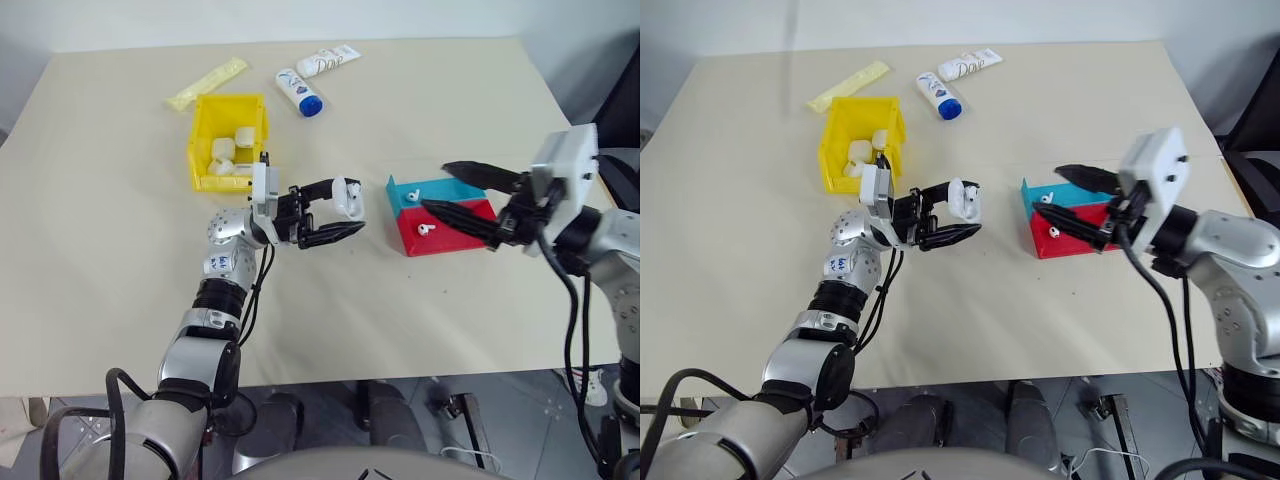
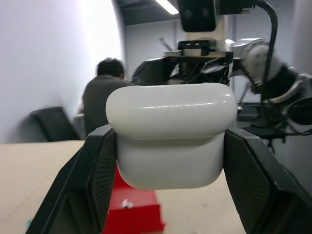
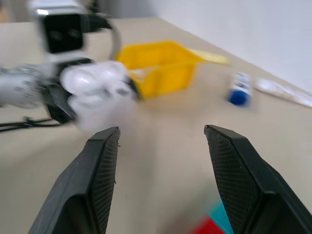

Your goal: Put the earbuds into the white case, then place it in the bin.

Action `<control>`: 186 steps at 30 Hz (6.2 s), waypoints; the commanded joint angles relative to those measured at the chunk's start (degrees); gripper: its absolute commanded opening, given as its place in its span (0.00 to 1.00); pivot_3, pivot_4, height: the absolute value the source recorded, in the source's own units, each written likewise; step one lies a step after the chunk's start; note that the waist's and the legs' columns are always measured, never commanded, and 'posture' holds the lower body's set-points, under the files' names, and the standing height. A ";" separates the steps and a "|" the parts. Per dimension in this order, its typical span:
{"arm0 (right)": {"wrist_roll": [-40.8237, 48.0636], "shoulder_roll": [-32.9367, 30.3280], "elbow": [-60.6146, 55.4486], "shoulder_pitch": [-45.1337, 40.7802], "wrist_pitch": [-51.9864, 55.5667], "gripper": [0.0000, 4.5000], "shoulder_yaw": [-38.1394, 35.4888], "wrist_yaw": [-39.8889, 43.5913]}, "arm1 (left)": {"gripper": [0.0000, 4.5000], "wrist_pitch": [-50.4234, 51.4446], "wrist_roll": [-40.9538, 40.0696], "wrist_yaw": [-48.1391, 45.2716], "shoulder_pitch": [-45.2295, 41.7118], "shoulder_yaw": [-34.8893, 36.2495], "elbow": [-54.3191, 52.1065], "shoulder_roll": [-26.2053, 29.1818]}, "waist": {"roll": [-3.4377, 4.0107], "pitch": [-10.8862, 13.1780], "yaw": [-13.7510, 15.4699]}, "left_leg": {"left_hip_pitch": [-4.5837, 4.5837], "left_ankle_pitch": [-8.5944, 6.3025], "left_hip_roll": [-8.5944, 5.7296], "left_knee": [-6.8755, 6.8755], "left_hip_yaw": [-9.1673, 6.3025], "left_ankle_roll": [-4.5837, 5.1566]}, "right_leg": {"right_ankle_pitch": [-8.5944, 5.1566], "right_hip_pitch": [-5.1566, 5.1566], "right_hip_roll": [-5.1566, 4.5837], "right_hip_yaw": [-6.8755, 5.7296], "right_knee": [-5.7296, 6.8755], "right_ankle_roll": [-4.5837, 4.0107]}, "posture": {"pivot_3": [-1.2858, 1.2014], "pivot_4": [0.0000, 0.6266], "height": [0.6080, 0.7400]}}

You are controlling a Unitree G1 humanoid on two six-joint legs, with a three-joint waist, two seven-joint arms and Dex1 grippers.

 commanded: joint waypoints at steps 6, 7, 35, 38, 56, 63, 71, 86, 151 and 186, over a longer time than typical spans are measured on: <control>0.38 0.21 -5.76 20.42 0.69 0.65 -18.64 -2.54 | 0.63 -2.34 0.32 1.65 -3.17 3.14 3.33 3.94 | -0.02 0.01 0.96 | 0.01 0.00 0.00 0.01 0.02 0.00 | 0.00 0.00 0.01 0.02 0.01 0.01 | 0.52 0.24 1.00; 0.56 0.62 -6.12 22.62 0.58 0.65 -20.27 -2.67 | 0.63 -2.62 0.45 1.78 -3.60 3.44 4.09 4.42 | -0.01 0.01 0.92 | 0.03 0.00 -0.02 0.02 0.06 0.01 | 0.00 0.01 0.00 0.05 0.01 0.01 | 0.52 0.24 1.00; -23.16 -11.21 38.94 -23.98 -14.41 0.65 22.80 15.56 | 0.63 -0.68 0.36 5.61 4.03 3.53 -7.84 5.82 | -0.01 0.09 -0.76 | 0.01 0.03 -0.02 -0.04 0.14 0.06 | 0.04 -0.03 -0.02 0.09 -0.05 0.07 | 0.52 0.24 1.00; -27.15 -9.20 47.61 -30.28 -19.36 0.65 26.83 19.67 | 0.63 0.36 0.24 6.80 6.20 3.30 -11.13 5.92 | 0.00 0.09 -0.79 | 0.00 0.03 -0.01 -0.06 0.12 0.05 | 0.04 -0.05 -0.01 0.08 -0.06 0.06 | 0.52 0.24 1.00; -44.81 4.01 86.58 -51.82 -41.26 0.45 34.03 20.79 | 0.63 2.73 -0.29 11.80 13.15 2.61 -21.18 6.55 | 0.04 0.08 -1.00 | -0.02 0.05 -0.01 -0.06 0.16 -0.03 | 0.05 -0.17 0.02 0.13 0.03 0.03 | 0.52 0.24 1.00; -50.04 7.70 94.47 -54.06 -45.32 0.45 34.83 15.04 | 0.63 3.60 -0.58 13.43 15.80 2.36 -24.86 6.74 | 0.08 0.07 -1.13 | -0.02 0.06 -0.01 -0.06 0.17 -0.05 | 0.05 -0.19 0.03 0.15 0.07 0.01 | 0.52 0.24 1.00; -51.22 9.40 96.02 -53.93 -47.27 0.45 34.59 17.10 | 0.63 4.19 -0.94 14.80 16.98 2.42 -26.82 7.64 | 0.09 0.07 -1.45 | -0.02 0.06 -0.01 -0.06 0.17 -0.06 | 0.04 -0.21 0.03 0.15 0.09 0.00 | 0.52 0.24 1.00; -51.99 10.80 95.65 -53.91 -48.60 0.45 35.04 19.12 | 0.63 4.27 -1.08 15.63 17.07 2.15 -27.09 8.11 | 0.11 0.06 -2.35 | -0.01 0.06 0.00 -0.08 0.15 -0.07 | 0.03 -0.23 0.04 0.14 0.11 -0.02 | 0.52 0.24 1.00; -52.36 15.75 85.92 -54.05 -21.24 0.45 35.69 25.82 | 0.63 0.65 -0.55 16.95 15.34 1.61 -23.20 6.37 | 0.15 0.03 -2.37 | -0.07 0.07 -0.02 -0.03 0.17 -0.08 | 0.03 -0.36 0.03 0.16 0.22 -0.03 | 0.52 0.24 1.00; -53.46 16.64 87.57 -55.21 -19.79 0.11 37.88 24.80 | 0.63 0.12 -0.44 17.42 15.81 1.67 -23.69 6.64 | 0.15 -0.01 -2.39 | -0.06 0.07 -0.03 0.01 0.19 -0.09 | 0.03 -0.36 0.02 0.16 0.25 -0.04 | 0.52 0.24 1.00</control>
